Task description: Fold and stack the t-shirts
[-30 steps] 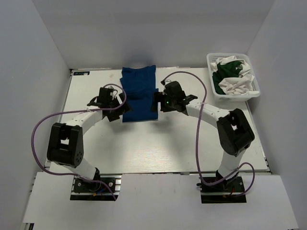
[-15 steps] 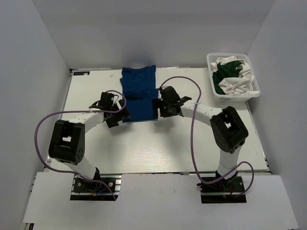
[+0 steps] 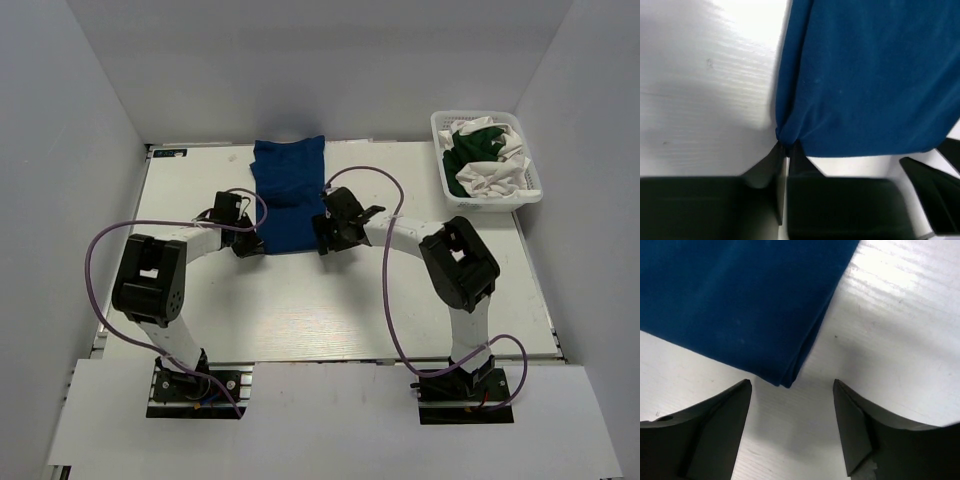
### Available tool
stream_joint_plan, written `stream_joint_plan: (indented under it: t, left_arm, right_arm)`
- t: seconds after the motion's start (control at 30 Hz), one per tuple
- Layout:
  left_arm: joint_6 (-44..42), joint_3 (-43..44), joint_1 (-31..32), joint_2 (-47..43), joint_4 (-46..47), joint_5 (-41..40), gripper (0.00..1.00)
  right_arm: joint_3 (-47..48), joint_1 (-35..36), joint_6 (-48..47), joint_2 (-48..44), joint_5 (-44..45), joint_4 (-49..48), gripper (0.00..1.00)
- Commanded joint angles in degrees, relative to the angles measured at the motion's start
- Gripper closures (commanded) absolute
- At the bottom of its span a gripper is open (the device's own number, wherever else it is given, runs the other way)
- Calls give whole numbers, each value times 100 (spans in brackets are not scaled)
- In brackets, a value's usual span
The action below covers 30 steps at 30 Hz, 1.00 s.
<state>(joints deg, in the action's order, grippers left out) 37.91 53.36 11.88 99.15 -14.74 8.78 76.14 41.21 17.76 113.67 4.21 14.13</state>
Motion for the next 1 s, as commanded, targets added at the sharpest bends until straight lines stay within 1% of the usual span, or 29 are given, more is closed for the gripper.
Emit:
stream_joint_plan:
  t: [0.0,0.03,0.1,0.13,0.2,0.23,0.3,0.33,0.4,0.43,0.5,0.53,0.57,0.63,0.7,0.73,0.77,0.8,0.83,0.9,0.97]
  left_arm:
    - [-73,-81,25,350,-187,71,100]
    - [-73,-81,25,402,-187,141,100]
    - [-73,-81,25,403,-134,195,100]
    - [-73,-81,25,403,-134,195,100]
    - [-73,-81,25,350,-82,247,100]
    - [-73,-81,25,298,-81,247,100]
    - [-73,-133,25,167,-81,247,100]
    - [-73,-185,25,113,-81,300,100]
    - [-21,-308,25,-18,-134,370,100]
    - [-21,-457,77,-219,-134,518,100]
    - [-21,-703,78,-518,50,730,100]
    - [49,-983,147,-685,103,922,100]
    - [50,-1108,200,-1052,103,1011,100]
    - [50,-1388,201,-1484,-10,1388,100]
    - [102,-1757,323,-2011,-125,1390,100]
    - [102,-1846,324,-2580,-178,1390,100]
    - [155,-1847,324,-2846,-300,1390,100]
    - [155,-1847,385,-3084,-597,1390,100]
    - [155,-1847,385,-3556,-730,1390,100]
    - [155,-1778,438,-4016,-1011,1452,100]
    - [155,-1611,438,-4542,-1162,1303,100]
  right_arm:
    - [121,27,26,191,18,-191,29]
    - [68,27,26,217,-7,-287,36]
    - [-19,36,0,191,-69,-603,44]
    - [-72,19,-18,174,-78,-700,56]
    - [-90,-8,-62,182,-87,-894,66]
    - [-108,18,-140,173,-87,-999,78]
    - [-195,10,-255,121,-165,-1184,90]
    - [-309,1,-342,7,-218,-1245,100]
    - [-398,27,-343,-99,-253,-1290,100]
    - [-468,27,-343,-186,-271,-1281,100]
    - [-836,36,-308,-546,-367,-1290,100]
    - [-1055,62,-178,-782,-559,-1255,100]
    - [-1344,80,-150,-1063,-657,-1264,100]
    - [-1785,193,8,-1539,-903,-1246,100]
    - [-2285,282,70,-2222,-1079,-1107,100]
    - [-2375,404,61,-2400,-1210,-1053,100]
    - [-2471,440,70,-2576,-1247,-992,100]
    - [-2629,536,87,-3065,-1290,-835,100]
    - [-2665,615,105,-3235,-1360,-772,100]
    - [-2710,703,148,-3709,-1405,-579,100]
    - [-2640,756,254,-3956,-1431,-525,100]
